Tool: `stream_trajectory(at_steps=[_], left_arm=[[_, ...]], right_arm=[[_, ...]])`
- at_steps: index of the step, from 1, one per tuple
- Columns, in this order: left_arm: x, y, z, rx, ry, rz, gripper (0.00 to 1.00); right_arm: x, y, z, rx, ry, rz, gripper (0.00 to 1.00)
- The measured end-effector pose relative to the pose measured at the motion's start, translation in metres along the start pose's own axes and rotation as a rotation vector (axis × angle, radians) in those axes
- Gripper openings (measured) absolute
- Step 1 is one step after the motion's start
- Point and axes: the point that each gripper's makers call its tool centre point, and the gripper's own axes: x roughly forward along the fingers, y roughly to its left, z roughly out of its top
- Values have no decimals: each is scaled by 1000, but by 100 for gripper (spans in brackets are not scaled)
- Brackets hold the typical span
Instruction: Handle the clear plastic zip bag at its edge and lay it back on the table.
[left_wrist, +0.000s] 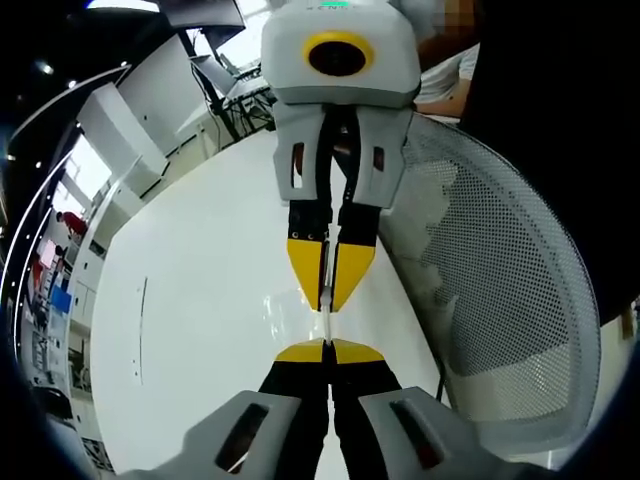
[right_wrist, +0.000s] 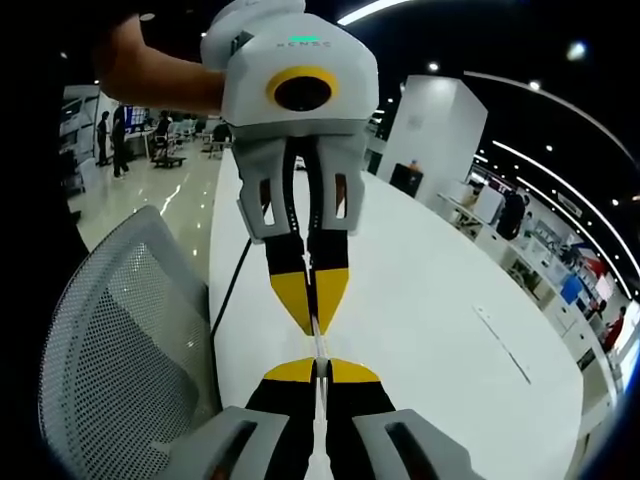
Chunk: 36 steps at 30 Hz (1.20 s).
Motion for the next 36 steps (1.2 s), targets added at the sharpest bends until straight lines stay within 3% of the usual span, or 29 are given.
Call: stream_trajectory(at_steps=[36], left_arm=[[-1,-1,-3,-9,-2,-5,0]], right_arm=[[-1,1,-2,8,2,3,0]])
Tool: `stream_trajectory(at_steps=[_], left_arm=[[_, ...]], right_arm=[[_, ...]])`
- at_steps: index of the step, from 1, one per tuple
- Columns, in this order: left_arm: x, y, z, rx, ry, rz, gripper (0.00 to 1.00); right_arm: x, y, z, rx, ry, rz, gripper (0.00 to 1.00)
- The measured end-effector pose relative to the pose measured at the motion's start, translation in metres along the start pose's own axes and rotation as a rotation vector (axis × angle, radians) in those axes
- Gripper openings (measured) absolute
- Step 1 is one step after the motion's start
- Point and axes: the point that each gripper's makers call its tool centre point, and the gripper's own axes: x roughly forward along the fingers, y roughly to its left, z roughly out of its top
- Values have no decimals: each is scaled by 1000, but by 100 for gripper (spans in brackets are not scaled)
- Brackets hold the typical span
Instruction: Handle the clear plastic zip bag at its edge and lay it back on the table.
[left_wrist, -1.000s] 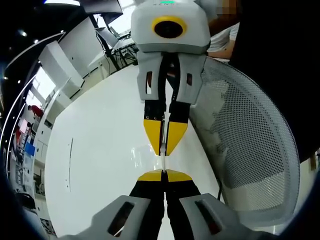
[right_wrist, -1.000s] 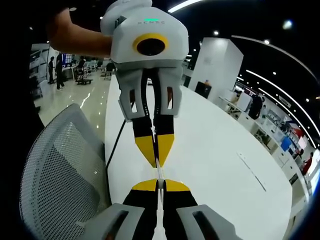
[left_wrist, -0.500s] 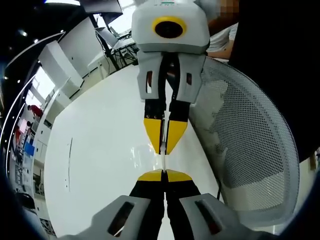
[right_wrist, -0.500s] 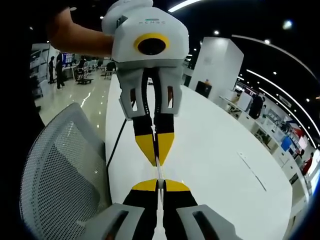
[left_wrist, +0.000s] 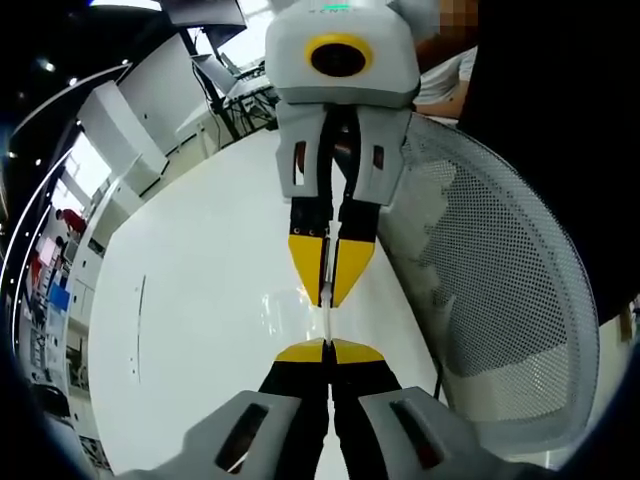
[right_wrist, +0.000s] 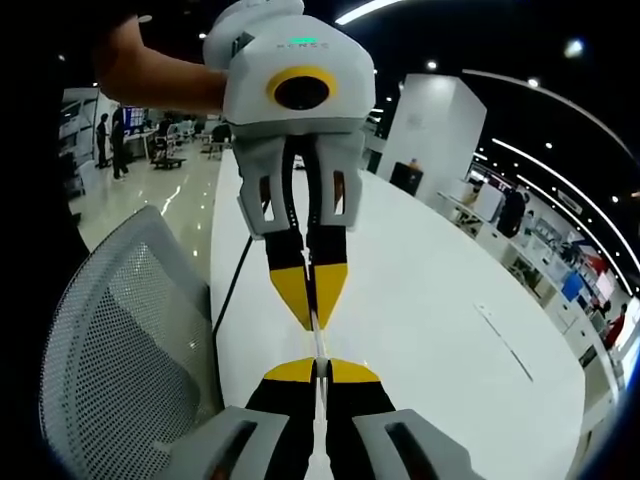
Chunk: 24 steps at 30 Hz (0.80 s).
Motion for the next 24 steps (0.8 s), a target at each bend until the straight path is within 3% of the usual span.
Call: stream_trajectory(at_steps=[24], left_arm=[[-1,1,-1,-2,1,1,0]], right_arm=[[0,-1,-1,7,-4,-3,0]])
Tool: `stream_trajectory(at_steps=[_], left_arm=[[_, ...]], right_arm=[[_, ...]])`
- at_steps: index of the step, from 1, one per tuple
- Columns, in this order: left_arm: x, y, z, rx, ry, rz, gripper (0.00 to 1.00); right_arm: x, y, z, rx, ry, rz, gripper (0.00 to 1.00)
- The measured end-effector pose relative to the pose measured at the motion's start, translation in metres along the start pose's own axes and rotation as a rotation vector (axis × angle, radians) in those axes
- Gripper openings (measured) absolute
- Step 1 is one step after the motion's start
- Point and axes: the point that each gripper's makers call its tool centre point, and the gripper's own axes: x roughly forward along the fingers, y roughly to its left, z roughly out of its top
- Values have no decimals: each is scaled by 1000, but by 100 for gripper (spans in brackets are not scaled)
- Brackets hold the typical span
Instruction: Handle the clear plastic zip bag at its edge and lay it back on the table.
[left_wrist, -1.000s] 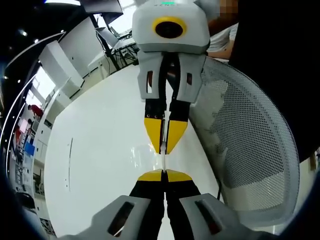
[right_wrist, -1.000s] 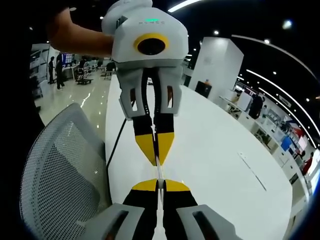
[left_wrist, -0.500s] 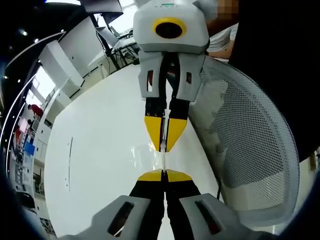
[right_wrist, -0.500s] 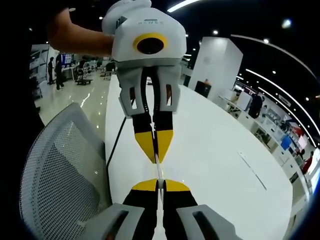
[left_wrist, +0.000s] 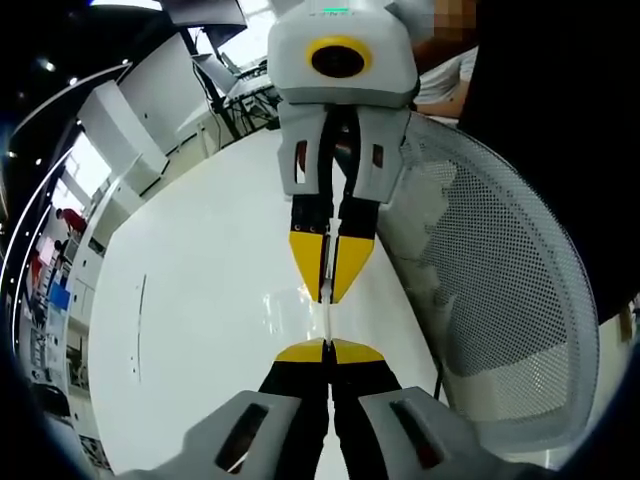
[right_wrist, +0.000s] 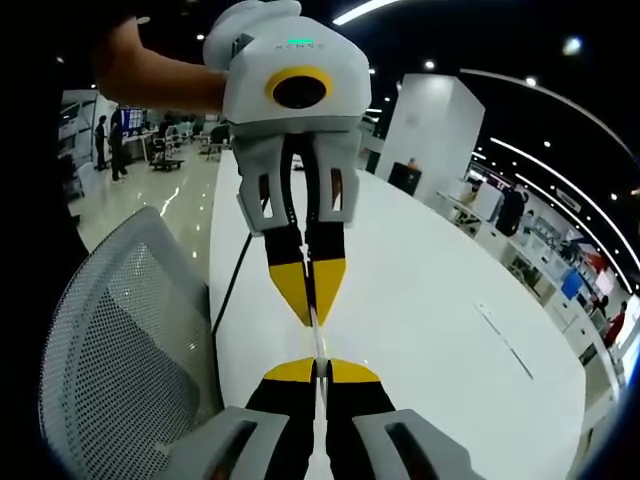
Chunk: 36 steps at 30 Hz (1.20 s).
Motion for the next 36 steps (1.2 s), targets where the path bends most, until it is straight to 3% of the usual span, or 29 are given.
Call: stream_trajectory(at_steps=[36], left_arm=[[-5,-1,-1,-8,4,2,0]], right_arm=[[-2,1,0,5,-4,1,0]])
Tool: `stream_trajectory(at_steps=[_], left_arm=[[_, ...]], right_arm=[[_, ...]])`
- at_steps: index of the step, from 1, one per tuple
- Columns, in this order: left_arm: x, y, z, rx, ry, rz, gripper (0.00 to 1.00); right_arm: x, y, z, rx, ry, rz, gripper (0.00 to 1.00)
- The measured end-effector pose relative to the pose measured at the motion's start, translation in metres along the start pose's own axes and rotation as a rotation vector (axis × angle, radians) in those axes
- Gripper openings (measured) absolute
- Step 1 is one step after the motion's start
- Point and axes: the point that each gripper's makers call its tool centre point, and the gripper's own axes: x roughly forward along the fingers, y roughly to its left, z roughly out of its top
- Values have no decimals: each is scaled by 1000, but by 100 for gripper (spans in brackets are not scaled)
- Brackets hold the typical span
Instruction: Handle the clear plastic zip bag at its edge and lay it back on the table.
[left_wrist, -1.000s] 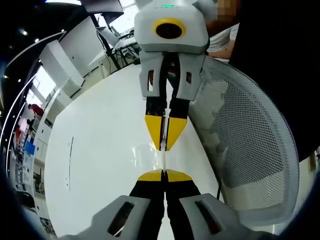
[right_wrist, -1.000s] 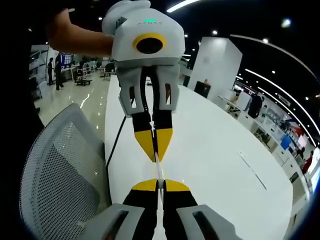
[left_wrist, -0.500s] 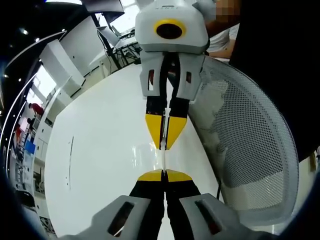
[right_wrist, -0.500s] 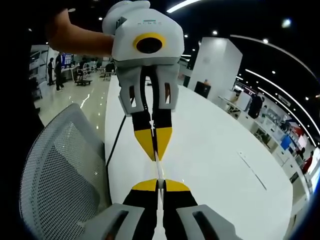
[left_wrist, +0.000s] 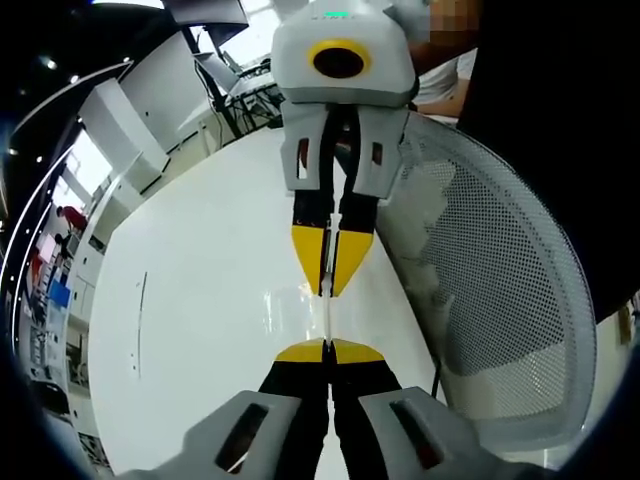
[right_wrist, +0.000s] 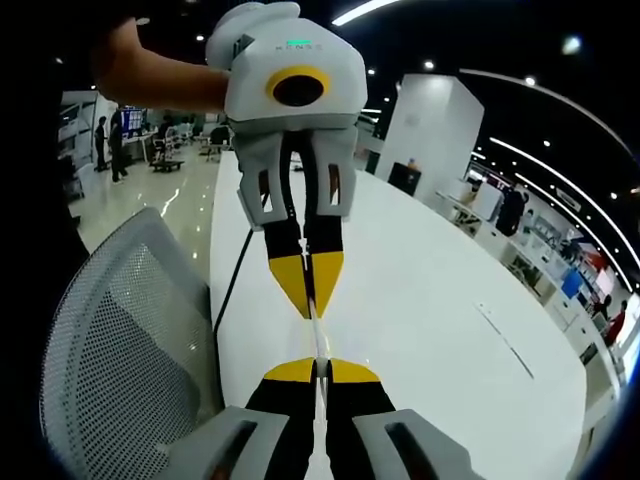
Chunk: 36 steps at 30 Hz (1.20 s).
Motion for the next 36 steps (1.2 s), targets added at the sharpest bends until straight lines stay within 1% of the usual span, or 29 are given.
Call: stream_trajectory(at_steps=[9,36], left_arm=[[0,-1,-2,-2,2,-1,0],[-1,-2,-3,-14,1,4,0]], right_arm=[[-1,0,-3,-1,6,1,0],[-1,0,-4,2,2,1,0]])
